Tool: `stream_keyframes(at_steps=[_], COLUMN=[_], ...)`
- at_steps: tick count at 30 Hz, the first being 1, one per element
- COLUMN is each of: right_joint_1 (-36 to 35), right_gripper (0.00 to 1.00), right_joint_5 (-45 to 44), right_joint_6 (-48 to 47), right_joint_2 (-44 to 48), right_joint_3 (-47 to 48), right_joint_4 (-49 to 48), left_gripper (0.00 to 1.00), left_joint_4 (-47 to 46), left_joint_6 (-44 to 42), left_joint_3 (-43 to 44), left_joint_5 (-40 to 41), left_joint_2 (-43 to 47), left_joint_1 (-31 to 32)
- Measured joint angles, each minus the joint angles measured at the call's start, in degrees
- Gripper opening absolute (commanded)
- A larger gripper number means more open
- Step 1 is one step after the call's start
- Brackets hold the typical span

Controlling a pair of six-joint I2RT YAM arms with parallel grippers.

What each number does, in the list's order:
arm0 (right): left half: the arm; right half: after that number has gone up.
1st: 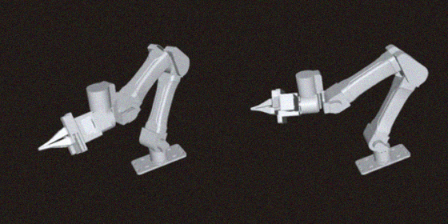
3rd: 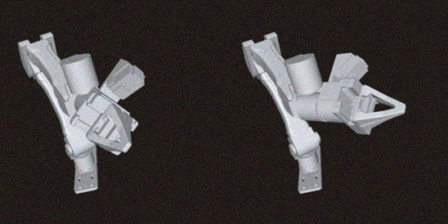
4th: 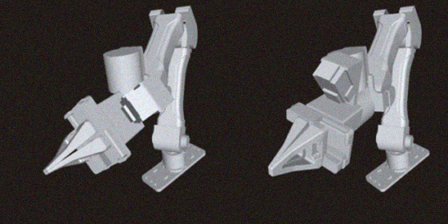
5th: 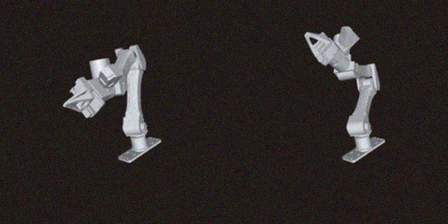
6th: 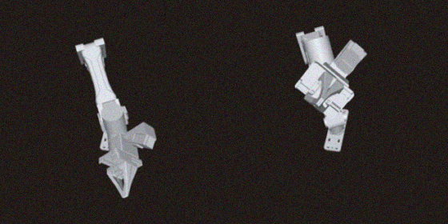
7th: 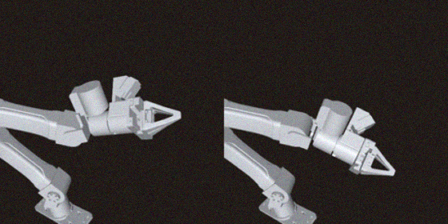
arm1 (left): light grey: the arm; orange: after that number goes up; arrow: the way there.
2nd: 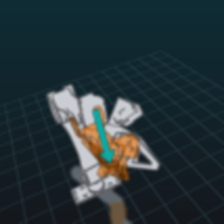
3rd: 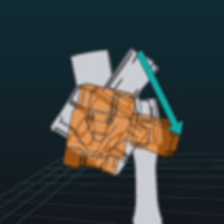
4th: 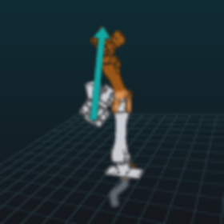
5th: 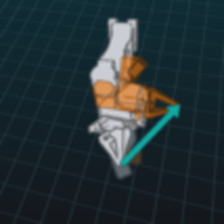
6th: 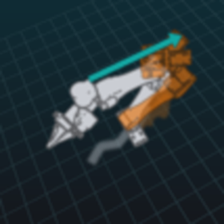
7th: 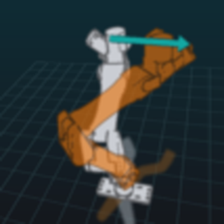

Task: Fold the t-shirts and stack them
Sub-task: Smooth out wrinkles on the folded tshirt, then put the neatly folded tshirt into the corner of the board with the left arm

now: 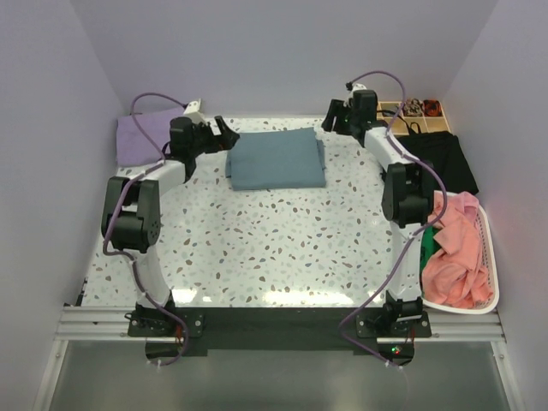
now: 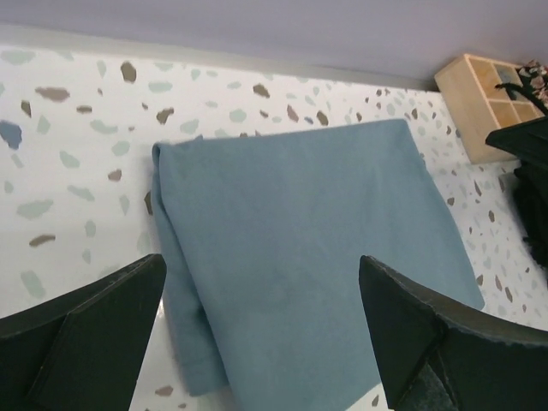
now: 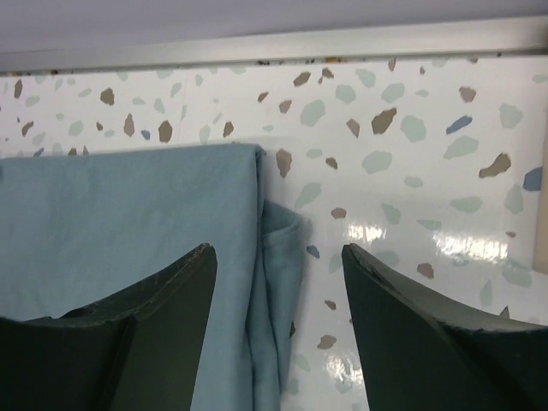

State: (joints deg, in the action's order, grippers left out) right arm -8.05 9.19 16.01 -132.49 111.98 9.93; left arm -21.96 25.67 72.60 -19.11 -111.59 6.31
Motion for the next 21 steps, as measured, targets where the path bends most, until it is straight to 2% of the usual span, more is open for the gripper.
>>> stream_keyframes(at_steps=[8, 15, 21], right_joint_1=[-0.7, -0.9, -0.9], right_gripper=[0.64, 0.64, 0.63], right_joint_5=[3.8, 6.9, 9.0], right_joint_6=[0.5, 0.9, 1.5], right_joint_2=[0.8, 0.4, -1.4], right_joint_3=[-7.5, -8.3, -8.8], right_joint_4=[1.5, 2.5, 2.0], left_gripper=[1.0, 1.0, 1.0], left_joint_4=[1.3, 0.3, -3.9], left_joint_6=[0.1, 0.1, 0.8], left_joint_3=[-6.0, -6.7, -6.7], left_joint_5=[0.1, -0.6, -4.0], left_joint_2=[-3.5, -6.0, -7.9], left_joint_1=[0.0, 0.0, 0.0])
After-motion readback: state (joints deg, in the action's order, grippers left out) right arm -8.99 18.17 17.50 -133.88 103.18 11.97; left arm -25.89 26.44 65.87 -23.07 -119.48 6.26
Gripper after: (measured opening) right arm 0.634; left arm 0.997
